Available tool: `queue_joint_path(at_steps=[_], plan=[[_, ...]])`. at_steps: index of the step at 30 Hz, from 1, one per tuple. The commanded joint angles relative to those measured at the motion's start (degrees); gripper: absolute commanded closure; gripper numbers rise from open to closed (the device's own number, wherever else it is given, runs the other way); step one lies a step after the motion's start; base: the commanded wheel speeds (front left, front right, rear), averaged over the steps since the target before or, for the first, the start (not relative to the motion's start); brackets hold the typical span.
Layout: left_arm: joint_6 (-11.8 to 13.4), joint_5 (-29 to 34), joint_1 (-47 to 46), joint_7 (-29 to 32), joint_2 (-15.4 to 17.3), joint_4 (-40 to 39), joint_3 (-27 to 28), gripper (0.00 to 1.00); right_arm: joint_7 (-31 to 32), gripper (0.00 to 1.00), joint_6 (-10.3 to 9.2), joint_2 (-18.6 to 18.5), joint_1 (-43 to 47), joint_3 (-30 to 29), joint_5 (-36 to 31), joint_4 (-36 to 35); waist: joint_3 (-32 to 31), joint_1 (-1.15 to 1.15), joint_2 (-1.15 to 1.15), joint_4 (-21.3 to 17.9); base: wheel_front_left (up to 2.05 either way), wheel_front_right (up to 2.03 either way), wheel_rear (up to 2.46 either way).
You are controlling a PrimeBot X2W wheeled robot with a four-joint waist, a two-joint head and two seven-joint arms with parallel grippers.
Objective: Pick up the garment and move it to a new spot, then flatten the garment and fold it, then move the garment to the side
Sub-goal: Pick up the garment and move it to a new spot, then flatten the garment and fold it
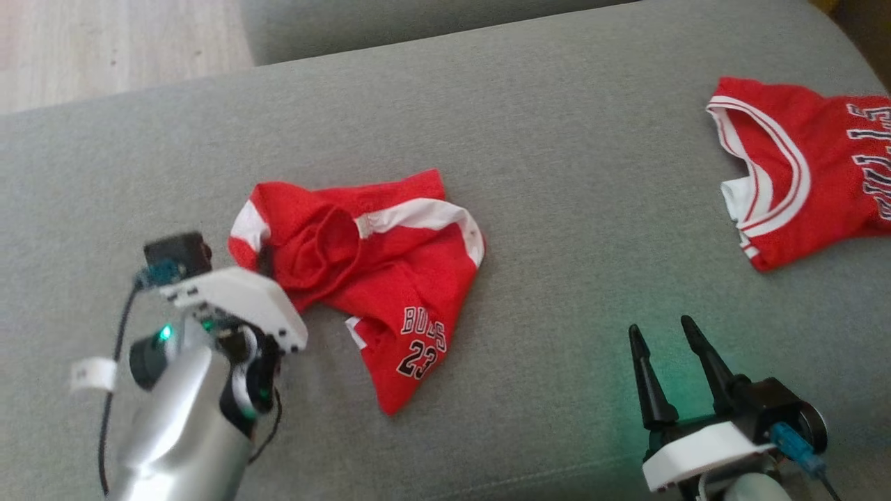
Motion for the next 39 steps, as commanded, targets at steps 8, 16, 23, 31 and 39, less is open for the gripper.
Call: queue_joint_path(at_steps=[8,16,23,31,39], plan=[[-0.7,3.6,0.1,-14.9,-2.1,1.3,0.5,0.0,-0.8,0.0,0.37,-0.2,-1.3,0.1,-1.8,-1.7,-1.1,0.0,0.0,3.6,0.0,0.0,0.0],[2.4,10.6,9.2,-19.1,-2.1,-8.7,0.9,0.0,-0.8,0.0,0.37,-0.2,0.6,-2.7,-4.1,-3.6,-4.0,0.0,0.0,7.2,0.0,0.0,0.0],[3.9,17.0,19.2,-19.2,-1.7,-19.2,3.5,0.0,-0.8,0.0,0.37,-0.2,2.3,-5.2,-5.4,-4.9,-5.9,0.0,0.0,10.5,0.0,0.0,0.0],[1.3,22.0,27.9,-19.2,-1.5,-23.3,7.6,0.0,-0.8,0.0,0.37,-0.2,4.5,-7.2,-6.2,-5.2,-8.0,0.0,0.0,13.5,0.0,0.0,0.0],[-3.6,25.4,31.2,-19.2,-3.2,-24.4,12.0,0.0,-0.8,0.0,0.37,-0.2,5.3,-8.6,-6.2,-5.2,-8.4,0.0,0.0,13.7,0.0,0.0,0.0]])
